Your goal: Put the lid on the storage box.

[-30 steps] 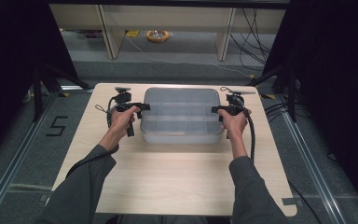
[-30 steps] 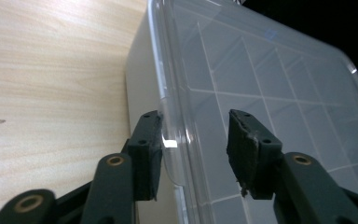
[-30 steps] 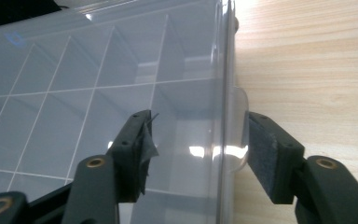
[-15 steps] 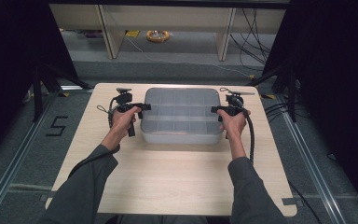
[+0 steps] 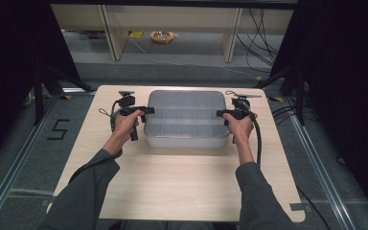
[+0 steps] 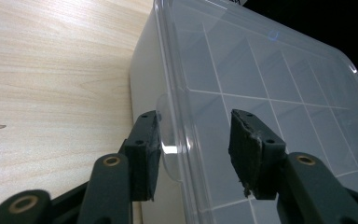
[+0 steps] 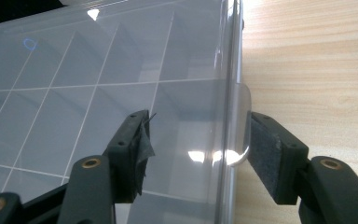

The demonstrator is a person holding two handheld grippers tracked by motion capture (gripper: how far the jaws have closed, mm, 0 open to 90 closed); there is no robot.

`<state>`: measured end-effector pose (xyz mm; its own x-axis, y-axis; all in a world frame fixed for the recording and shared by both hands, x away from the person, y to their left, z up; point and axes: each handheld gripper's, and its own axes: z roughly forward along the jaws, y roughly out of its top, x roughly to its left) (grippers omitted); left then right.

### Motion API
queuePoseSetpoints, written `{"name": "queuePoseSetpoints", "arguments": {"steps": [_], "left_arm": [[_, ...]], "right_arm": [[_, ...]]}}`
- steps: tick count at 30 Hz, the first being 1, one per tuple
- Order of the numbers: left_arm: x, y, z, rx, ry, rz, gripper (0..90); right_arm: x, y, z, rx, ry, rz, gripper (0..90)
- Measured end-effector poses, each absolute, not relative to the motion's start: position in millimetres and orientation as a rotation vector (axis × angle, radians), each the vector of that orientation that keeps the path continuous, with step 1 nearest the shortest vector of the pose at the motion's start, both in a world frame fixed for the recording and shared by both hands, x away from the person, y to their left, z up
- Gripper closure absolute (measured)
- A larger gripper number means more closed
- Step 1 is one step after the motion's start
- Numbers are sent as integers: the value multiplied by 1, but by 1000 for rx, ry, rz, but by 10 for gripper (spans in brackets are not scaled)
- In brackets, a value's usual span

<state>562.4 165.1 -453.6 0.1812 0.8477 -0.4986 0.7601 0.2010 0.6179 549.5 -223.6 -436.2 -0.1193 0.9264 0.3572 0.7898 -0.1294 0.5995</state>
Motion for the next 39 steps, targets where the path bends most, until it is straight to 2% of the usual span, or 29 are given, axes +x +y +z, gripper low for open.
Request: {"name": "queuePoseSetpoints", "arguments": {"steps": [4,6,10,17,18,33,39], "left_arm": [[562,164,-455,1561,1598,115,496],[560,165,-454,1559,1604,103,443],[559,172,-448,1532,1585,111,429],[553,179,-439,1545,1552,123,419],[551,179,-438,1554,1548,128,419],[522,194,-428,1592,1433,141,354],[505,195,-425,1624,1387,153,328]], "right_arm": [[550,-224,-436,1926,1935,1072,422],[549,-224,-436,1926,1924,1075,404],[546,-228,-432,2019,1879,1163,373],[544,-242,-432,1850,1919,1170,364],[540,-234,-425,1992,1866,1170,364],[525,-240,-416,1683,1963,1179,347],[516,-230,-412,1683,1999,1217,341]]}}
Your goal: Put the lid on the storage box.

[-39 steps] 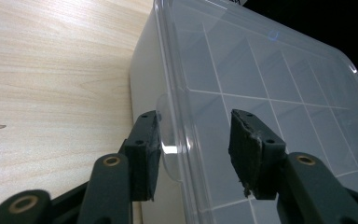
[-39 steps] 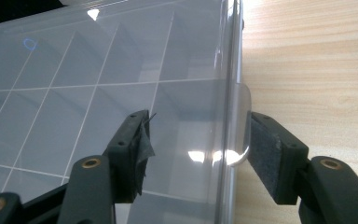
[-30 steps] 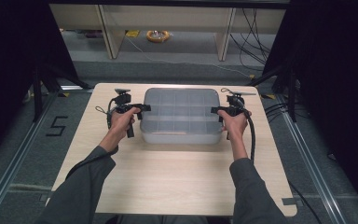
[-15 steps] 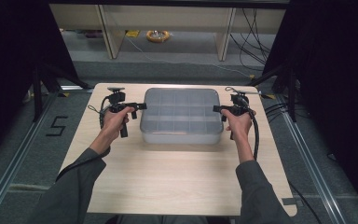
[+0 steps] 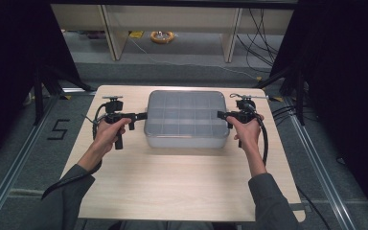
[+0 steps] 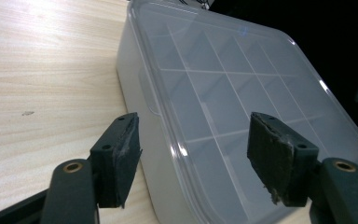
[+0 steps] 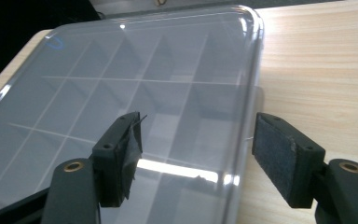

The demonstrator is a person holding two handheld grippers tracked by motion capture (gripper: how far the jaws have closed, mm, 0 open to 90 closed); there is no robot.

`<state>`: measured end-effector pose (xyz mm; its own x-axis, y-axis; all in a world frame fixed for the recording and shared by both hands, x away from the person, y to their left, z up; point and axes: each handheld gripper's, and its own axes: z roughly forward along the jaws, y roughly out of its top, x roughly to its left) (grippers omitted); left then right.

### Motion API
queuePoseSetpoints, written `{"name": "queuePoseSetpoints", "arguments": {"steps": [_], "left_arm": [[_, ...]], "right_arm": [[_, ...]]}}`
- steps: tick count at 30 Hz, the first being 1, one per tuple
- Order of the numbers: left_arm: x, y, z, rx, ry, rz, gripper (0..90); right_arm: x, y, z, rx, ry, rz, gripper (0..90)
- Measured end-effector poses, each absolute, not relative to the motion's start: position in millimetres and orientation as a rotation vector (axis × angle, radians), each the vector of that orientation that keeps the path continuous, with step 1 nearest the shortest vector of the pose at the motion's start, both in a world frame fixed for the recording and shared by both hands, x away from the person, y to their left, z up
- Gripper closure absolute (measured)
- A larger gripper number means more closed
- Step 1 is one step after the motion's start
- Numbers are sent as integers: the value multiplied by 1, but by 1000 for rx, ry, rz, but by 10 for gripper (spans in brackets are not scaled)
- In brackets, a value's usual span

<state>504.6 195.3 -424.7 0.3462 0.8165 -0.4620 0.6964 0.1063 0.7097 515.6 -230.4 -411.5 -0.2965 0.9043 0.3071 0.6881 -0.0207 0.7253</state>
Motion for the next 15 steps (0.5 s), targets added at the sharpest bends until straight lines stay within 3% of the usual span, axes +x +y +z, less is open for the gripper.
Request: {"name": "queuePoseSetpoints", "arguments": {"steps": [15], "left_arm": [[470,190,-425,1673,1301,166,269]], "right_arm": [[493,-211,-405,1586,2071,1265,328]]}}
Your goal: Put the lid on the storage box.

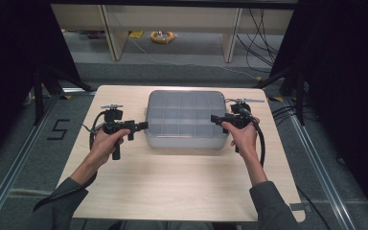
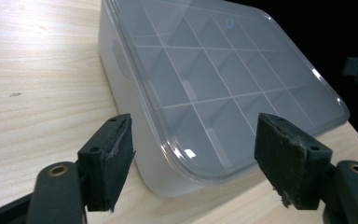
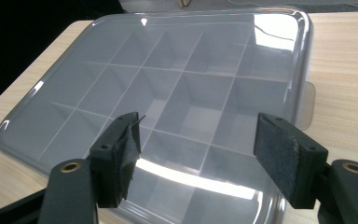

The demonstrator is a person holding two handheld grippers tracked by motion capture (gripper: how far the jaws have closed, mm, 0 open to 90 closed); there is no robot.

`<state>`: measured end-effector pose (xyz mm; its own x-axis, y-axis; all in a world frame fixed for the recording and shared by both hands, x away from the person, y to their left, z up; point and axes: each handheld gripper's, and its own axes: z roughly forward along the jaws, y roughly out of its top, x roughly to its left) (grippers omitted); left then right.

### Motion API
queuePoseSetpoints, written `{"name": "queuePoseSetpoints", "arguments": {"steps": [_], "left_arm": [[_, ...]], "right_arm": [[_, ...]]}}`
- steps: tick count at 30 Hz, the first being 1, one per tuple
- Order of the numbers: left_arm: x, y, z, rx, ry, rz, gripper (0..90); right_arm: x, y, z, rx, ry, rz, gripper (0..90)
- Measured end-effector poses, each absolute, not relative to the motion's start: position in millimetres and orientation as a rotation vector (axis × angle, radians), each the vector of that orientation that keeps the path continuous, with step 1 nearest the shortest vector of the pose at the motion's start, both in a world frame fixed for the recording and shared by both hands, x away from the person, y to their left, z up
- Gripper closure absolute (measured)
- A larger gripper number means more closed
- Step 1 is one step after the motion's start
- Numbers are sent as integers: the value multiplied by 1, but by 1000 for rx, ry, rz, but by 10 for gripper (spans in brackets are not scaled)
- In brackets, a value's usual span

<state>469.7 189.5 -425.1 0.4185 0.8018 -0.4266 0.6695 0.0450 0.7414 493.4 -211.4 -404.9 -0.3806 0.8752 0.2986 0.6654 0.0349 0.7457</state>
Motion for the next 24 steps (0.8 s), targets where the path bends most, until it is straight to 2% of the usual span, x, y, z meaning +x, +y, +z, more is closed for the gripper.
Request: {"name": "queuePoseSetpoints", "arguments": {"steps": [8,24], "left_arm": [[454,183,-426,1702,1245,168,257],[408,175,-439,1771,1106,139,222]], "right_arm": [[485,-202,-404,1536,2093,1290,316],[441,-190,-405,1452,2165,1368,273]]}}
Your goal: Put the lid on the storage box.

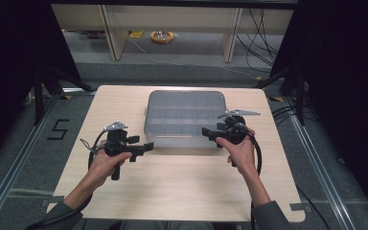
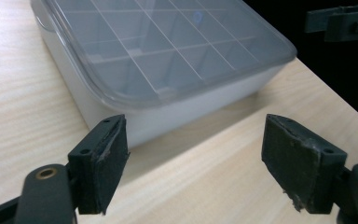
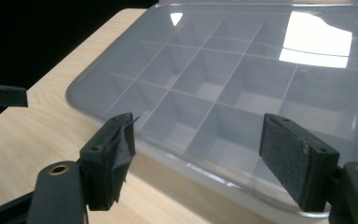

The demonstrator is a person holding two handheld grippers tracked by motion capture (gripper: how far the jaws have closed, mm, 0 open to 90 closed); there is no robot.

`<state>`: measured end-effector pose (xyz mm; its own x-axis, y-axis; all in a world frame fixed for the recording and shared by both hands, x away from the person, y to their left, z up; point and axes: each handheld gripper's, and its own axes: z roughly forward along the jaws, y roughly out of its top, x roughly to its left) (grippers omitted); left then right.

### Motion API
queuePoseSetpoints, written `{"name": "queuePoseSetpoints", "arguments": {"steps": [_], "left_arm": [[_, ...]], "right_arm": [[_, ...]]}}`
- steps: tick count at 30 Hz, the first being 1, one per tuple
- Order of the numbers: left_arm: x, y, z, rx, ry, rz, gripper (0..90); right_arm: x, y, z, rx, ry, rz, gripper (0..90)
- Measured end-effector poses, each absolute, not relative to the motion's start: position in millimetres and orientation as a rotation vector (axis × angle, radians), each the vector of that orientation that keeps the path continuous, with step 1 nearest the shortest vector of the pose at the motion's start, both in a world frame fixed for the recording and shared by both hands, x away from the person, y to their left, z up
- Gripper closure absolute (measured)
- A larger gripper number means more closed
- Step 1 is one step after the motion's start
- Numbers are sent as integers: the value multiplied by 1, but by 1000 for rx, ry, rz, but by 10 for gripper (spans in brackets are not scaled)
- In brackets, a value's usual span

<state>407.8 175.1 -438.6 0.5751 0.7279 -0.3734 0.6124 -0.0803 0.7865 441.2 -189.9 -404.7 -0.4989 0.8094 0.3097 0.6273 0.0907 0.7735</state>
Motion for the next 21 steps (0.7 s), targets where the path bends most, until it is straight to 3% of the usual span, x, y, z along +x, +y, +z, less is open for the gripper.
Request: {"name": "queuePoseSetpoints", "arguments": {"steps": [21], "left_arm": [[363,173,-472,1860,1041,165,222]], "right_arm": [[410,-177,-428,1399,2237,1339,271]]}}
